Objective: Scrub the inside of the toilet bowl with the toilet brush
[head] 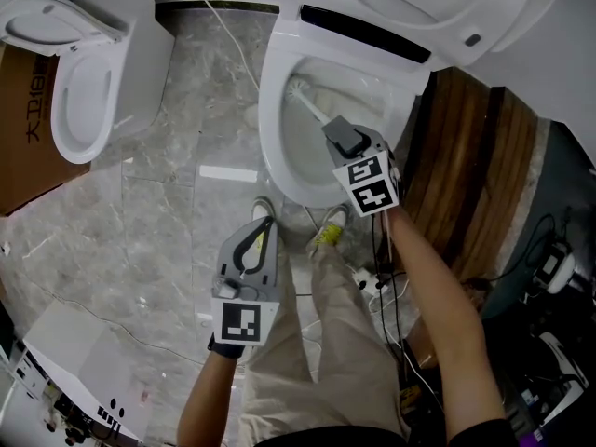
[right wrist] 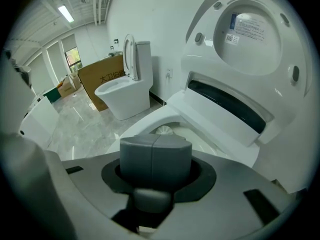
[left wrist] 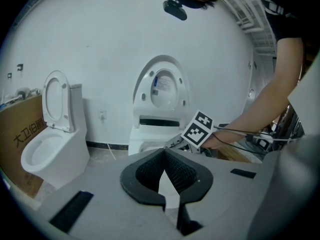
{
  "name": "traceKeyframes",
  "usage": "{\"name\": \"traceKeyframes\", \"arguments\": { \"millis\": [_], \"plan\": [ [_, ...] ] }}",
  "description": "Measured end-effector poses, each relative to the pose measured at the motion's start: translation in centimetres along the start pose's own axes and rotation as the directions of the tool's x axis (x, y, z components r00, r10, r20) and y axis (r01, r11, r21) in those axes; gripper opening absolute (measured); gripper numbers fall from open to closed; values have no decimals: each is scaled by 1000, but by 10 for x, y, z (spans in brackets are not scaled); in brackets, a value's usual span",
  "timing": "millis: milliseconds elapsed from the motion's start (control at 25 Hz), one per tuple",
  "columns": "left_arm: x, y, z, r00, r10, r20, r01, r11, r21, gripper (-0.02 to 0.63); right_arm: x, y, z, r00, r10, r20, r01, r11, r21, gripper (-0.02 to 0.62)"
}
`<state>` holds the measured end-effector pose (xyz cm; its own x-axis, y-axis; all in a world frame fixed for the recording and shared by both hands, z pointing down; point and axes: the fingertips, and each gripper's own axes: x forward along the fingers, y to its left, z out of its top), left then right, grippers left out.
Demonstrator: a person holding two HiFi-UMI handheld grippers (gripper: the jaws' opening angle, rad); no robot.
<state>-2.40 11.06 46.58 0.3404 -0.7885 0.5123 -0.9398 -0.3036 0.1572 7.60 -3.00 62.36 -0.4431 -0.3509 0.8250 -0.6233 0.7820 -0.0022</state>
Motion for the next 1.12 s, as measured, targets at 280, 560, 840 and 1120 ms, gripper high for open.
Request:
{"name": "traceKeyframes", "arguments": {
  "millis": [280, 560, 840, 1120],
  "plan": [
    [0, 3, -6, 1000, -21, -23, 22, 999, 49, 18, 17, -23, 8, 993, -98, -65, 89, 988, -126, 156],
    [5, 0, -6, 999, -29, -32, 30, 999, 21, 18, 21, -40, 10, 978, -191, -78, 166, 953, -254, 153],
    [9, -3, -3, 999, -34, -24, 34, 999, 14, 18, 17, -56, 12, 968, -240, -77, 202, 922, -331, 153],
    [12, -12, -6, 997, -62, -42, 64, 996, 63, 18, 8, -73, 1, 951, -294, -95, 249, 912, -327, 153]
  ]
}}
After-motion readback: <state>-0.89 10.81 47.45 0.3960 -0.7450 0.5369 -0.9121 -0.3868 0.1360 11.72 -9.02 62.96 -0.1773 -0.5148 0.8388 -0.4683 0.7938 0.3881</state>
